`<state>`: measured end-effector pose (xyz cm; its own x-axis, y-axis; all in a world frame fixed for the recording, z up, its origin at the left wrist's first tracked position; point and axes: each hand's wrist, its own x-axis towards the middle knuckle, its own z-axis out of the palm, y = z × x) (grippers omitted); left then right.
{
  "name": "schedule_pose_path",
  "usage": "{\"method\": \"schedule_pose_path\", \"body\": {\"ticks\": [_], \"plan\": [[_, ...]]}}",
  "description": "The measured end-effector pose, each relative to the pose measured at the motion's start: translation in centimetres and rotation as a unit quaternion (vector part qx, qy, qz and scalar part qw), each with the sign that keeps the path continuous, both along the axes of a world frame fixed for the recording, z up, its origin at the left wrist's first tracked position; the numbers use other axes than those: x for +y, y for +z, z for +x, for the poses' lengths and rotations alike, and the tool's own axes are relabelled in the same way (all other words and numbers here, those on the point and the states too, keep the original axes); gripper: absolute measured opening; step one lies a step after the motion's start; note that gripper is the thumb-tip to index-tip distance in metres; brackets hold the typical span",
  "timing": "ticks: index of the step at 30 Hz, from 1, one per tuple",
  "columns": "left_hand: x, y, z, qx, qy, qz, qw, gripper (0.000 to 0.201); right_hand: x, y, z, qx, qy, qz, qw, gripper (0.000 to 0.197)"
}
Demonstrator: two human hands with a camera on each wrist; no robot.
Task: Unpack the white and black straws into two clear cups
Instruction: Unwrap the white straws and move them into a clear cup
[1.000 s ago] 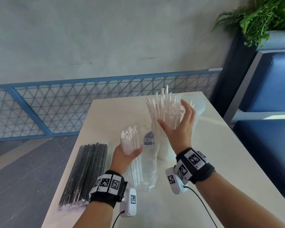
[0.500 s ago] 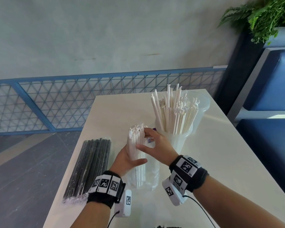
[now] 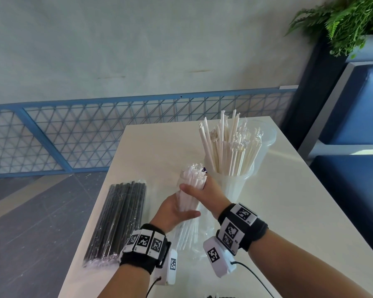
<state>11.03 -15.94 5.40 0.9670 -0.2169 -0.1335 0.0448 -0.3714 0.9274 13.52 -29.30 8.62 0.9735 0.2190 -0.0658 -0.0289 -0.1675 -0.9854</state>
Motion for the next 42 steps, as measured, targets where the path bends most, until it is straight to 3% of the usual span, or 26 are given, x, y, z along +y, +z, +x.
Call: {"method": "schedule_pose_path", "body": {"ticks": [3,10,17,19,23,28,31,34,38,42], "plan": [[-0.1,0.2,0.2,-0.003,-0.002,-0.035,0.999,0.031,-0.5,0.7,0.0,-0.012,0.008,0.05,0.999,0.015],[-0.6,-0.1,0.5,-0.009,-0.028,-0.111,0.993,0.069,-1.6,4.1,-0.3,-0.066,-0.029,0.128,0.989,0.014],[0.2,-0.4,0.7,-0.052,-0.011,-0.09,0.995,0.065,-4.8,10.0,1.5,-0.165,-0.129,0.183,0.961,0.01],[0.3,-1.0,1.1,-0.071,0.021,-0.084,0.994,0.062,-5.5,11.8,2.1,-0.202,-0.147,0.182,0.951,0.011],[0.3,-1.3,1.2,-0.088,0.069,-0.108,0.988,0.039,-6.8,15.2,3.0,-0.29,-0.185,0.154,0.926,0.013],[0.4,-0.8,1.0,-0.078,0.097,-0.139,0.983,0.051,-7.0,17.2,3.2,-0.375,-0.213,0.048,0.901,0.018],[0.5,-0.8,1.1,-0.08,0.101,-0.152,0.98,0.045,-6.4,15.9,3.3,-0.367,-0.195,-0.004,0.91,0.023],[0.8,-0.5,1.2,-0.09,0.102,-0.149,0.979,0.074,-5.8,13.2,3.7,-0.327,-0.166,-0.023,0.93,0.034],[0.8,-0.4,1.3,-0.095,0.125,-0.171,0.973,0.073,-5.2,9.9,4.8,-0.238,-0.166,-0.067,0.954,0.031],[0.5,0.1,1.2,-0.11,0.135,-0.191,0.966,0.067,-4.9,8.7,5.1,-0.189,-0.17,-0.078,0.964,0.054]]}}
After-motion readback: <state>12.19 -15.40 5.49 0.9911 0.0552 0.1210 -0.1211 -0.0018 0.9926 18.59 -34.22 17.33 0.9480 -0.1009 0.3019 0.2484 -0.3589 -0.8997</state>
